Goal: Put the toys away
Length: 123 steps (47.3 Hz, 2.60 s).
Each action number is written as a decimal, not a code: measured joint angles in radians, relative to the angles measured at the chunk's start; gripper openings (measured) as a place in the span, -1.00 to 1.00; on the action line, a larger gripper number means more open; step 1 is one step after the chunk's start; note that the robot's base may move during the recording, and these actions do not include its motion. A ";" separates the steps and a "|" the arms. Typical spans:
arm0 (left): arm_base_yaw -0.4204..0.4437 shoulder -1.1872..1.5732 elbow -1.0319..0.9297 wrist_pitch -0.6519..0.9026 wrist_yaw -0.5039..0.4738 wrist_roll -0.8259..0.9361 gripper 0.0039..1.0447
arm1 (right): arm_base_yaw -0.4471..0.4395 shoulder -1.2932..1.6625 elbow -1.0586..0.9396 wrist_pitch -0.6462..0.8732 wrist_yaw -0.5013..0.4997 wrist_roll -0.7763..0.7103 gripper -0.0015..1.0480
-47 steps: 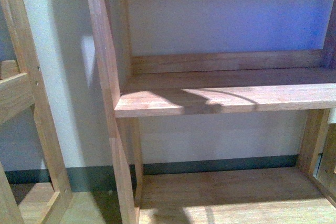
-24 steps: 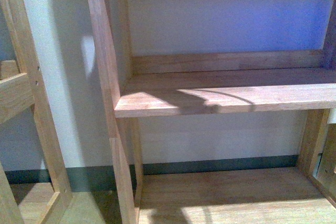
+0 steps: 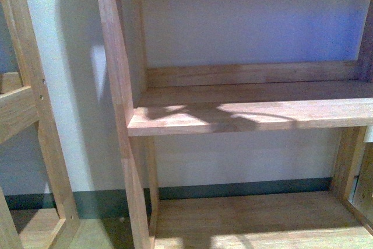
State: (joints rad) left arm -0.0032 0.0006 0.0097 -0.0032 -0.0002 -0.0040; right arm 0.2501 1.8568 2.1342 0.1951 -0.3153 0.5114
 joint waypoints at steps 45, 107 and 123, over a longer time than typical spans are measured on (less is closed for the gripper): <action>0.000 0.000 0.000 0.000 0.000 0.000 0.89 | -0.290 -1.322 -1.415 -0.008 0.029 -0.217 0.87; 0.000 0.000 0.000 0.000 0.000 0.000 0.89 | -0.246 -1.777 -2.049 -0.212 0.317 -0.506 -0.93; 0.000 0.000 0.000 0.000 0.000 0.000 0.89 | -0.247 -1.818 -2.094 -0.201 0.317 -0.506 -0.93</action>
State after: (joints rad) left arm -0.0032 0.0006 0.0097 -0.0032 -0.0002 -0.0040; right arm 0.0032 0.0383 0.0399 -0.0059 0.0017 0.0051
